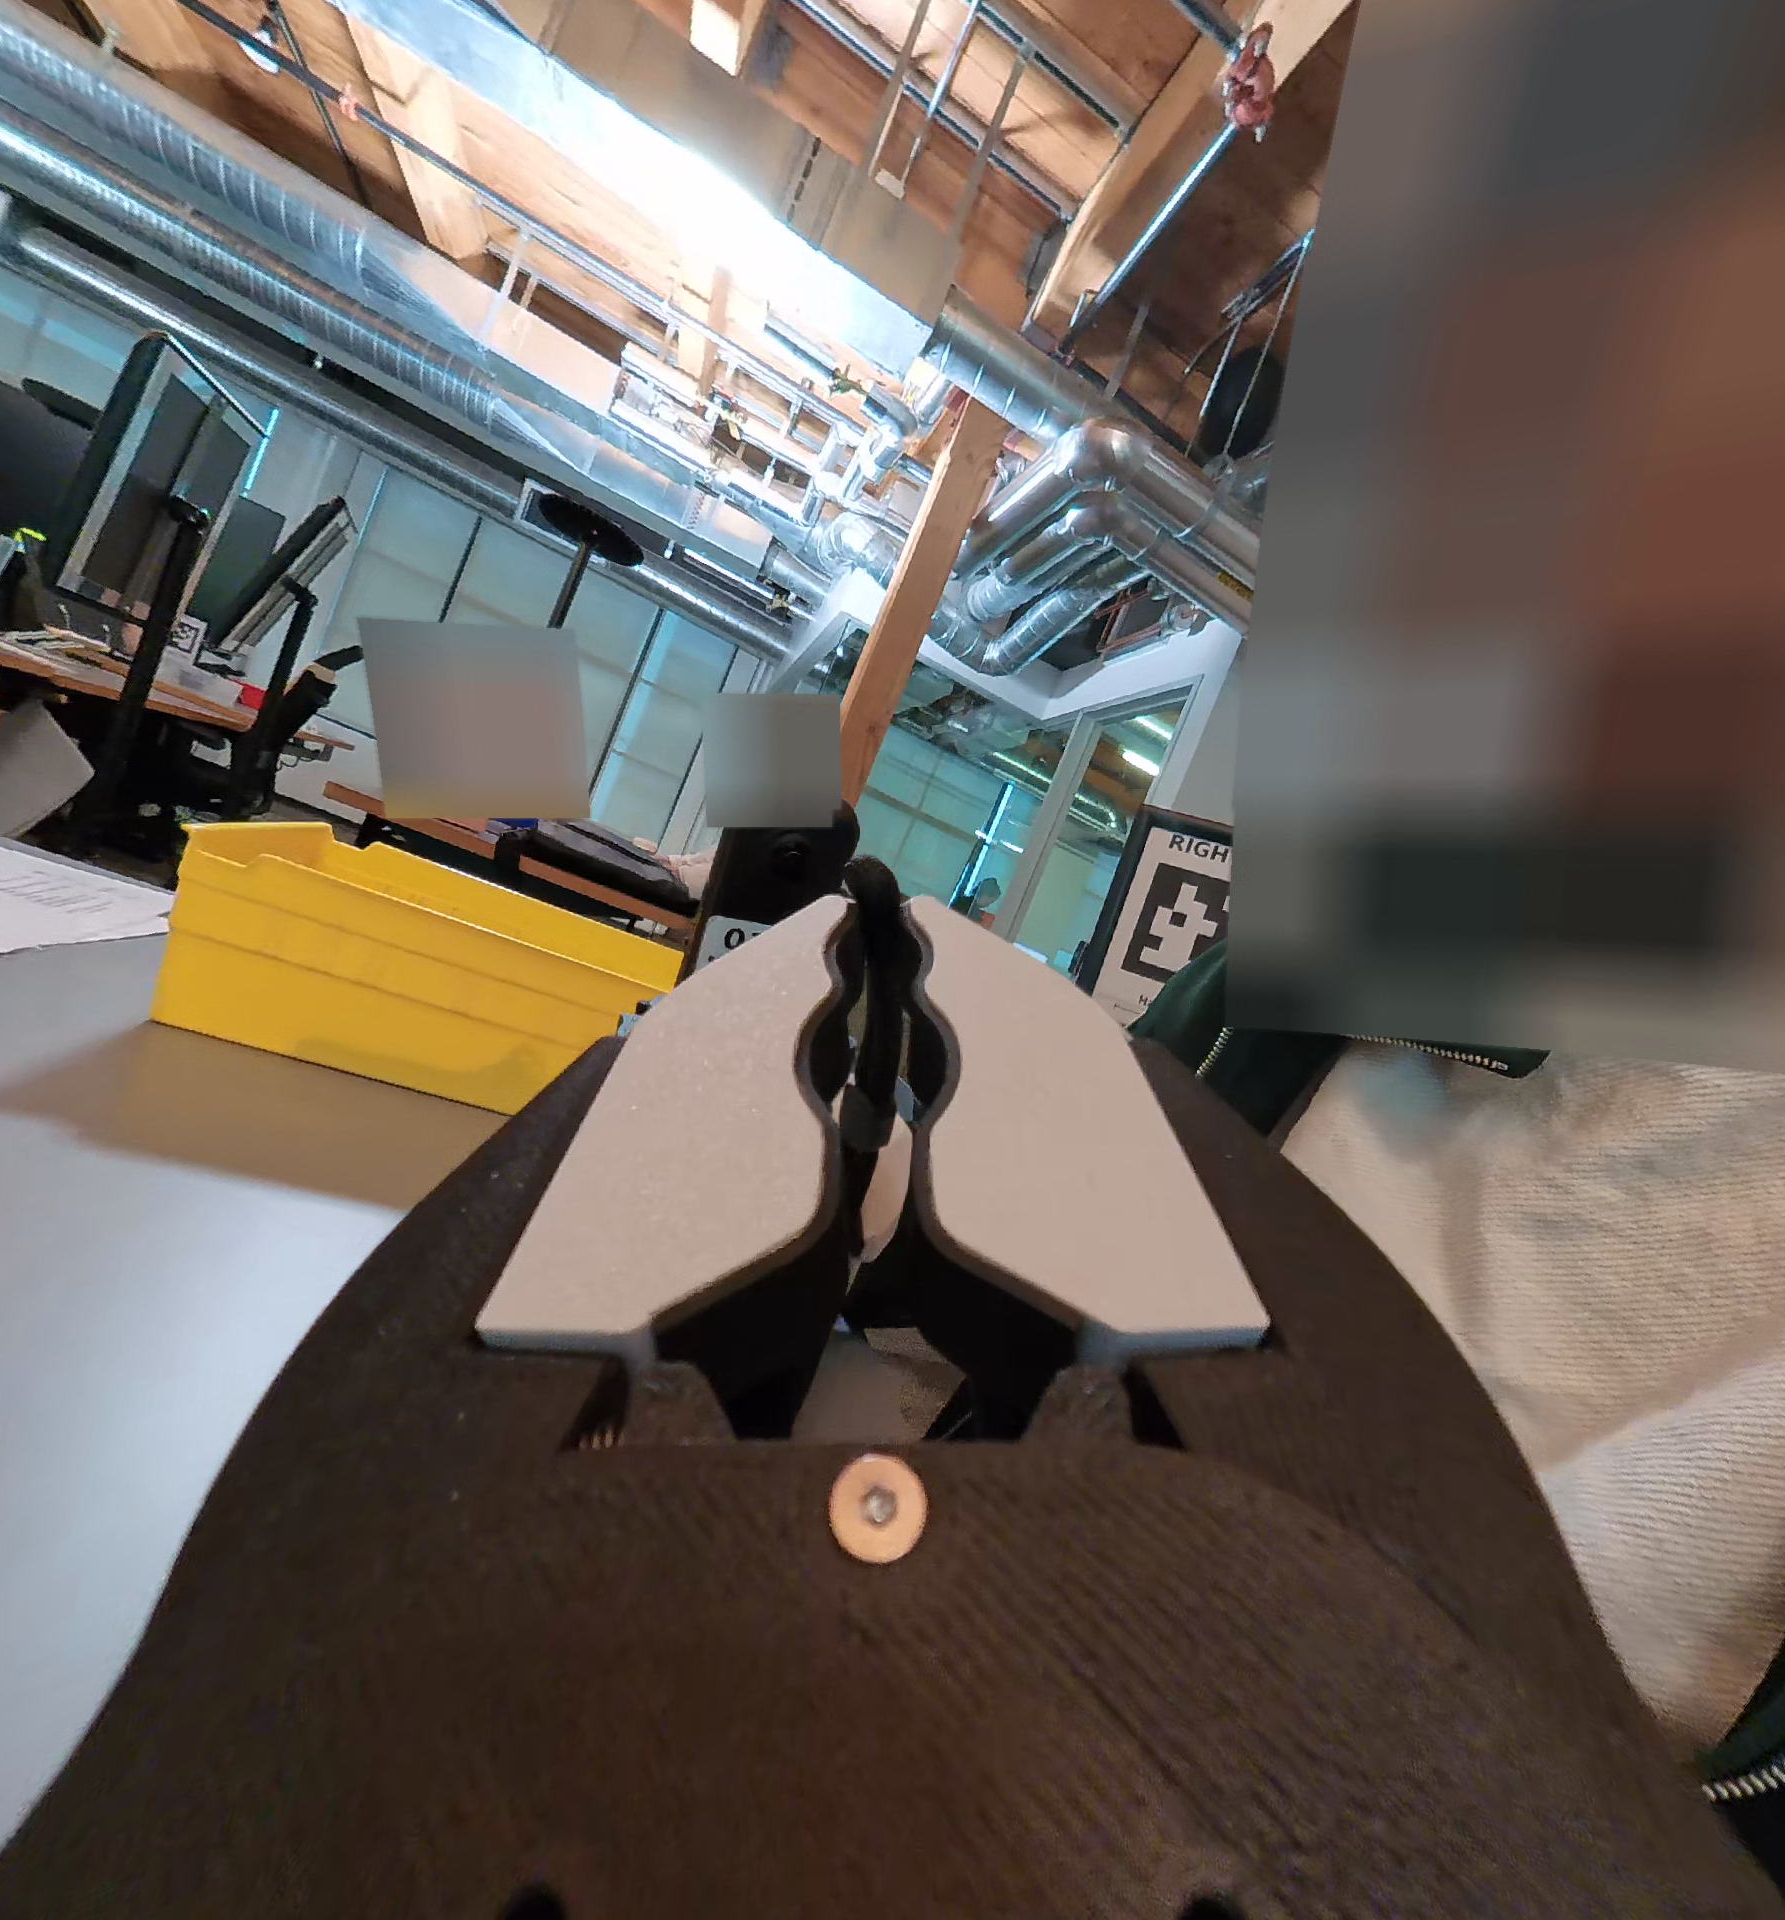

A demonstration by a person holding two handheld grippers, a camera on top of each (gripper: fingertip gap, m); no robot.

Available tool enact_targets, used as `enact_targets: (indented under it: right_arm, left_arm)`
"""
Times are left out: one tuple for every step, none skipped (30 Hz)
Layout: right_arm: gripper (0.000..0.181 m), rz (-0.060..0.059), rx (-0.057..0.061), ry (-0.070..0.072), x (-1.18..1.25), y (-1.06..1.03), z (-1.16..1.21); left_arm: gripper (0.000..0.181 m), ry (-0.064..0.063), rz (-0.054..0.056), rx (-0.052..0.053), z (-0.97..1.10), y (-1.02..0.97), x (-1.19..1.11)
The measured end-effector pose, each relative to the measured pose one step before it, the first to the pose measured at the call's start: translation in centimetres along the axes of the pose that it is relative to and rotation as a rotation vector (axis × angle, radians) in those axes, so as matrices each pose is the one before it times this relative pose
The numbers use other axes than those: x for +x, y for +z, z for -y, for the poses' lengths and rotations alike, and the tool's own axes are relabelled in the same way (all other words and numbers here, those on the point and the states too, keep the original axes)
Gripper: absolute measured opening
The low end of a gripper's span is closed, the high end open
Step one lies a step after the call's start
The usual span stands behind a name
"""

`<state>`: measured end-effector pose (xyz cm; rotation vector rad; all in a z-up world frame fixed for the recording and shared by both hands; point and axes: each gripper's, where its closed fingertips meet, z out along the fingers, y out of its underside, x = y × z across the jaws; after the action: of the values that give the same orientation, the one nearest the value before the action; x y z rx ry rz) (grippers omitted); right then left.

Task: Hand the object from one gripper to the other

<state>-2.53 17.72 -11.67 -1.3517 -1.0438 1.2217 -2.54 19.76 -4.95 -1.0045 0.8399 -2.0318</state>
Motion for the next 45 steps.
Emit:
enact_targets:
  right_arm:
    - [0.004, 0.0021, 0.0085, 0.0032, -0.051, -0.039, 0.211]
    - [0.004, -0.0001, 0.0119, 0.0039, 0.002, -0.072, 0.242]
    - [0.004, -0.0029, 0.0166, 0.0046, 0.053, -0.116, 0.299]
    - [0.004, -0.0046, 0.0191, 0.0062, 0.116, -0.172, 0.327]
    - [0.004, -0.0068, 0.0204, 0.0077, 0.172, -0.208, 0.349]
    - [0.004, -0.0102, 0.0214, 0.0088, 0.264, -0.264, 0.353]
    - [0.004, -0.0118, 0.0225, 0.0094, 0.312, -0.291, 0.367]
    - [0.004, -0.0131, 0.0231, 0.0099, 0.341, -0.324, 0.374]
    - [0.004, -0.0136, 0.0246, 0.0103, 0.369, -0.348, 0.405]
    - [0.004, -0.0127, 0.0266, 0.0115, 0.364, -0.370, 0.435]
    - [0.004, -0.0118, 0.0281, 0.0131, 0.351, -0.362, 0.476]
    - [0.004, -0.0105, 0.0303, 0.0138, 0.336, -0.378, 0.501]
    - [0.004, -0.0067, 0.0313, 0.0167, 0.284, -0.357, 0.517]
    - [0.004, -0.0026, 0.0308, 0.0196, 0.242, -0.327, 0.502]
    - [0.004, 0.0016, 0.0290, 0.0215, 0.181, -0.294, 0.461]
    - [0.004, 0.0042, 0.0248, 0.0218, 0.137, -0.240, 0.387]
    - [0.004, 0.0021, 0.0199, 0.0193, 0.108, -0.190, 0.305]
    - [0.004, 0.0016, 0.0170, 0.0116, 0.083, -0.133, 0.259]
    - [0.004, 0.0003, 0.0101, 0.0062, 0.044, -0.078, 0.163]
    - [0.004, -0.0012, 0.0031, 0.0002, 0.038, -0.040, 0.066]
    - [0.004, -0.0005, -0.0010, -0.0046, -0.013, -0.008, 0.024]
    - [0.004, -0.0001, -0.0040, -0.0048, -0.031, 0.035, -0.038]
    - [0.004, 0.0006, -0.0059, -0.0041, -0.035, 0.039, -0.076]
    - [0.004, 0.0009, -0.0054, -0.0035, -0.045, 0.065, -0.091]
    - [0.004, 0.0007, -0.0041, -0.0022, -0.043, 0.049, -0.083]
    - [0.004, 0.0005, -0.0037, -0.0009, -0.020, 0.060, -0.070]
    - [0.004, 0.0004, -0.0031, -0.0003, -0.018, 0.030, -0.044]
    - [0.004, 0.0002, -0.0007, 0.0000, -0.009, 0.017, -0.008]
    - [0.004, -0.0012, 0.0016, 0.0005, 0.030, -0.016, 0.027]
    - [0.004, -0.0015, 0.0029, 0.0020, 0.040, -0.034, 0.051]
    - [0.004, -0.0010, 0.0029, 0.0044, 0.062, -0.039, 0.048]
    - [0.004, -0.0004, 0.0031, 0.0065, 0.065, -0.039, 0.039]
    - [0.004, -0.0006, 0.0034, 0.0075, 0.066, -0.035, 0.022]
    - [0.004, -0.0006, 0.0029, 0.0079, 0.068, -0.018, 0.010]
    - [0.004, -0.0008, 0.0031, 0.0077, 0.068, -0.023, 0.002]
    - [0.005, -0.0012, 0.0039, 0.0058, 0.078, -0.021, 0.011]
    - [0.006, -0.0044, 0.0040, 0.0034, 0.118, -0.026, 0.008]
    - [0.010, -0.0103, 0.0056, 0.0018, 0.212, -0.009, 0.039]
    - [0.022, -0.0171, 0.0094, 0.0036, 0.328, -0.017, 0.076]
    - [0.035, -0.0220, 0.0113, 0.0107, 0.441, -0.008, 0.077]
    - [0.047, -0.0209, 0.0110, 0.0188, 0.453, -0.034, 0.034]
    - [0.055, -0.0167, 0.0123, 0.0239, 0.418, -0.057, 0.055]
    - [0.060, -0.0090, 0.0116, 0.0292, 0.339, -0.064, 0.044]
    - [0.062, -0.0011, 0.0071, 0.0333, 0.245, -0.064, -0.004]
    - [0.062, -0.0001, 0.0022, 0.0366, 0.238, -0.050, -0.058]
  left_arm:
    - [0.006, -0.0028, 0.0044, 0.0080, 0.100, -0.058, -0.093]
    - [0.014, 0.0034, 0.0221, 0.0109, 0.160, -0.084, -0.330]
    - [0.023, 0.0170, 0.0280, 0.0137, 0.190, -0.120, -0.390]
    - [0.031, 0.0176, 0.0271, 0.0129, 0.160, -0.112, -0.359]
    - [0.039, 0.0108, 0.0256, 0.0088, 0.121, -0.115, -0.354]
    - [0.048, 0.0042, 0.0210, 0.0049, 0.063, -0.085, -0.334]
    - [0.050, -0.0045, 0.0149, -0.0046, -0.073, -0.046, -0.272]
    - [0.049, -0.0088, 0.0055, -0.0141, -0.220, -0.018, -0.179]
    - [0.048, -0.0120, 0.0073, -0.0229, -0.364, 0.037, -0.222]
    - [0.046, -0.0116, 0.0111, -0.0309, -0.495, 0.054, -0.280]
    - [0.045, -0.0085, 0.0068, -0.0302, -0.539, 0.068, -0.202]
    - [0.046, -0.0095, 0.0038, -0.0294, -0.559, 0.120, -0.163]
    - [0.047, -0.0151, 0.0072, -0.0368, -0.667, 0.148, -0.242]
    - [0.047, -0.0167, 0.0091, -0.0424, -0.743, 0.185, -0.281]
    - [0.046, -0.0132, 0.0099, -0.0436, -0.780, 0.217, -0.294]
    - [0.045, -0.0076, 0.0164, -0.0435, -0.803, 0.243, -0.342]
    - [0.043, -0.0076, 0.0179, -0.0463, -0.826, 0.266, -0.346]
    - [0.041, -0.0109, 0.0060, -0.0438, -0.782, 0.304, -0.186]
    - [0.041, -0.0181, -0.0039, -0.0380, -0.712, 0.325, -0.057]
    - [0.040, -0.0259, -0.0095, -0.0322, -0.613, 0.307, -0.005]
    - [0.039, -0.0313, -0.0153, -0.0236, -0.495, 0.279, 0.050]
    - [0.038, -0.0354, -0.0259, -0.0133, -0.338, 0.228, 0.181]
    - [0.037, -0.0430, -0.0325, -0.0045, -0.193, 0.177, 0.244]
    - [0.035, -0.0455, -0.0346, 0.0022, -0.080, 0.114, 0.251]
    - [0.027, -0.0379, -0.0326, 0.0032, -0.035, 0.025, 0.220]
    - [0.015, -0.0218, -0.0246, 0.0037, 0.015, -0.069, 0.191]
    - [0.001, -0.0058, -0.0134, 0.0071, 0.110, -0.113, 0.122]
    - [0.000, 0.0010, 0.0010, 0.0084, 0.176, -0.164, 0.009]
    - [0.000, 0.0064, 0.0014, 0.0092, 0.212, -0.190, 0.032]
    - [0.000, 0.0087, 0.0012, 0.0096, 0.236, -0.203, 0.063]
    - [0.000, 0.0137, 0.0055, 0.0115, 0.246, -0.189, 0.017]
    - [0.000, 0.0156, 0.0086, 0.0114, 0.233, -0.161, -0.030]
    - [0.000, 0.0144, 0.0030, 0.0077, 0.176, -0.116, 0.058]
    - [0.000, 0.0142, -0.0018, 0.0056, 0.153, -0.052, 0.127]
    - [0.000, 0.0163, 0.0009, 0.0051, 0.139, -0.023, 0.124]
    - [0.000, 0.0203, 0.0032, 0.0042, 0.113, 0.001, 0.106]
    - [0.000, 0.0214, 0.0042, 0.0021, 0.094, 0.013, 0.103]
    - [0.000, 0.0210, 0.0033, 0.0013, 0.085, 0.020, 0.119]
    - [0.000, 0.0191, 0.0032, 0.0010, 0.087, 0.016, 0.132]
    - [0.000, 0.0201, 0.0023, 0.0043, 0.139, -0.006, 0.131]
    - [0.000, 0.0189, 0.0021, 0.0066, 0.179, -0.021, 0.144]
    - [0.001, 0.0171, 0.0020, 0.0078, 0.197, -0.041, 0.137]
    - [0.001, 0.0169, 0.0030, 0.0093, 0.219, -0.064, 0.121]
    - [0.001, 0.0164, 0.0030, 0.0086, 0.206, -0.085, 0.108]
    - [0.001, 0.0175, 0.0019, 0.0091, 0.232, -0.092, 0.113]
